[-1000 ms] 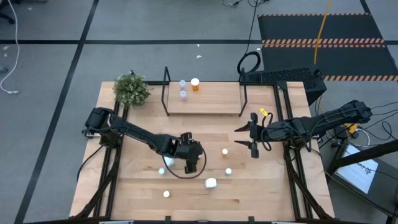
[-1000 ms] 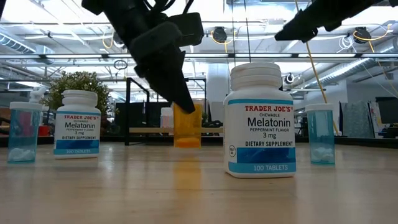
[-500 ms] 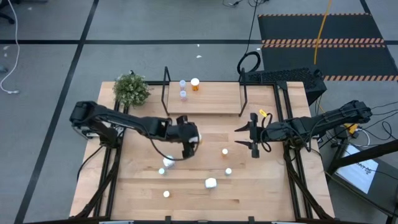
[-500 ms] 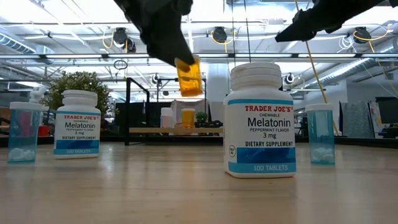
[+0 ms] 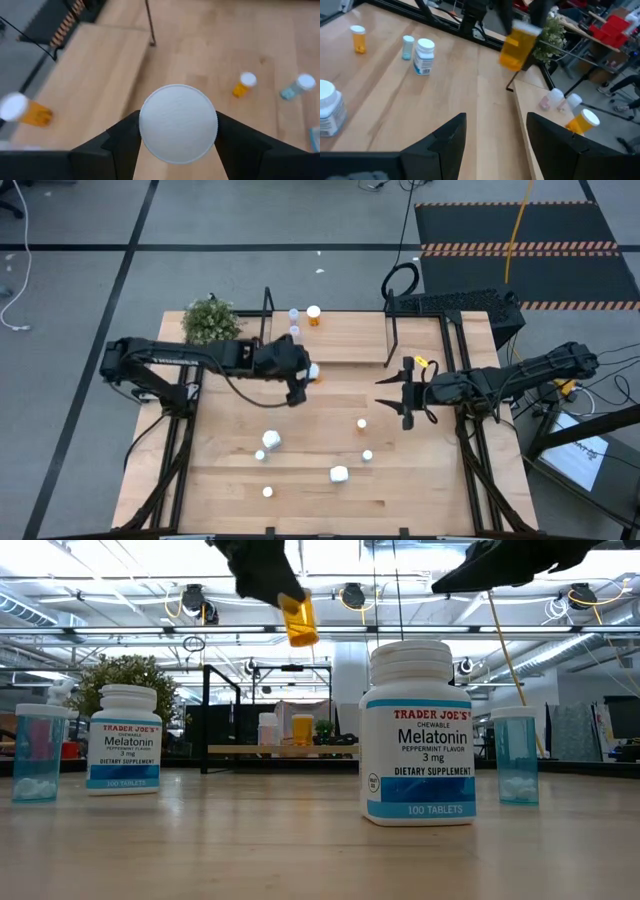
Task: Pick and place medicine bottles onto shelf by color
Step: Put the large orange pill bottle on the shelf aligned with the other large orange pill bottle
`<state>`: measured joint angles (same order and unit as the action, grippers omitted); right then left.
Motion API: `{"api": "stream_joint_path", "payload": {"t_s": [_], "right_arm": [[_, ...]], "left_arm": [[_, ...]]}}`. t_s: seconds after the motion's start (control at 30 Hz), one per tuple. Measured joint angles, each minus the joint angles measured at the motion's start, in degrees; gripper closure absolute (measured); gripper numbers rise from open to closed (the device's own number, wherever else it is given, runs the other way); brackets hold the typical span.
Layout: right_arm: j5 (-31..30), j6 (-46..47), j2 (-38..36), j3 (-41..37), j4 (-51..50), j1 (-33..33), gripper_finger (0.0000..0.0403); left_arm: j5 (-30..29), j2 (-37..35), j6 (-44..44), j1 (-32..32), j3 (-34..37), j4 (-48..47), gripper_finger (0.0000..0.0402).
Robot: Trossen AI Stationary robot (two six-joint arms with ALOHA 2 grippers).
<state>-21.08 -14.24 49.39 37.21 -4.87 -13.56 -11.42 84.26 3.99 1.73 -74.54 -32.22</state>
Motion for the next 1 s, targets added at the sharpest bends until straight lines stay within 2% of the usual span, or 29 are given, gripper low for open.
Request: {"api": "stream_joint_path", "payload": {"t_s": [0.23, 0.47, 1.0], "right_arm": [[0.07, 1.57, 0.00, 0.00, -0.11, 1.55, 0.0200], [0.11, 2.62, 0.00, 0.00, -0.12, 1.52, 0.0200], [0.15, 3.05, 0.00, -0.04, -1.50, 1.52, 0.0200]], "left_arm": [[-0.02, 0.03, -3.61, 5.41, -4.82, -3.02, 0.0174], [-0.07, 0.43, -3.91, 10.58, -5.41, -1.37, 0.0174], [-0.05, 12.69, -5.32, 18.36, -5.40, 1.11, 0.0174]]}}
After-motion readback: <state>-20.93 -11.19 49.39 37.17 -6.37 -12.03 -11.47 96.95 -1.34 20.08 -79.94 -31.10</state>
